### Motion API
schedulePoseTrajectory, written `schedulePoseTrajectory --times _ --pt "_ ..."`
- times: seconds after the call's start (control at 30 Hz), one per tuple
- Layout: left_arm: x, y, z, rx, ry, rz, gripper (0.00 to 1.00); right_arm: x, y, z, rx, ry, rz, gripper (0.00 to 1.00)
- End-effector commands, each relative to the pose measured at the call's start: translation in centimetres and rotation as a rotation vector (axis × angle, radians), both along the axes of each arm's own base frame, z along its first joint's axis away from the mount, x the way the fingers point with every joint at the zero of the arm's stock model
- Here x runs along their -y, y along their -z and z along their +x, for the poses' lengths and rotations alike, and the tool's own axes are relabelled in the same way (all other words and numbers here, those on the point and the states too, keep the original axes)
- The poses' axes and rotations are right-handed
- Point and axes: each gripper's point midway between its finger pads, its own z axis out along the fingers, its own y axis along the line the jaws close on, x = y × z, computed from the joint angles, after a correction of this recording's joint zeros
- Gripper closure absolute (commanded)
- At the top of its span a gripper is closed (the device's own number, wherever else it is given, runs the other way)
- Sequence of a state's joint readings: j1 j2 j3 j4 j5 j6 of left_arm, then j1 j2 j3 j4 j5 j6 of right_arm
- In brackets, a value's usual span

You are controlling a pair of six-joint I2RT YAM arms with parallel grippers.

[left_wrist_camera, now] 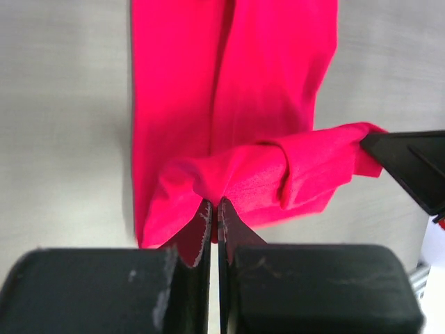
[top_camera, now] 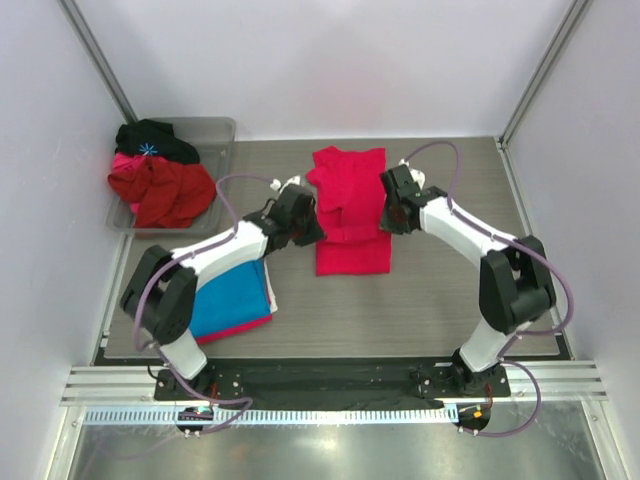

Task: Fold and stack the t-shirts
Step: Fold the tshirt

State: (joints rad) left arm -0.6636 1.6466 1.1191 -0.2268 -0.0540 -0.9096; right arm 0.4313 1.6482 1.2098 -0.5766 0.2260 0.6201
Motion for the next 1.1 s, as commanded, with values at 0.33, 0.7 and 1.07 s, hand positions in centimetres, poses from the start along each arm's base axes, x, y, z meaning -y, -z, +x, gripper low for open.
schedulePoseTrajectory --times 0.33,0.7,1.07 --pt "-1.4 0.5 12.8 -0.013 -0.041 -0.078 1.00 -0.7 0.7 12.4 0.056 -0.022 0.068 0.89" --pt "-3.6 0.4 13.6 0.029 -0.031 -0.062 0.12 3.6 -2.6 11.7 0.217 0.077 -0.055 0.18" --pt "-2.6 2.2 4.5 -0.028 0.048 -0.079 0.27 0.4 0.7 2.1 0.143 -0.102 0.216 0.38"
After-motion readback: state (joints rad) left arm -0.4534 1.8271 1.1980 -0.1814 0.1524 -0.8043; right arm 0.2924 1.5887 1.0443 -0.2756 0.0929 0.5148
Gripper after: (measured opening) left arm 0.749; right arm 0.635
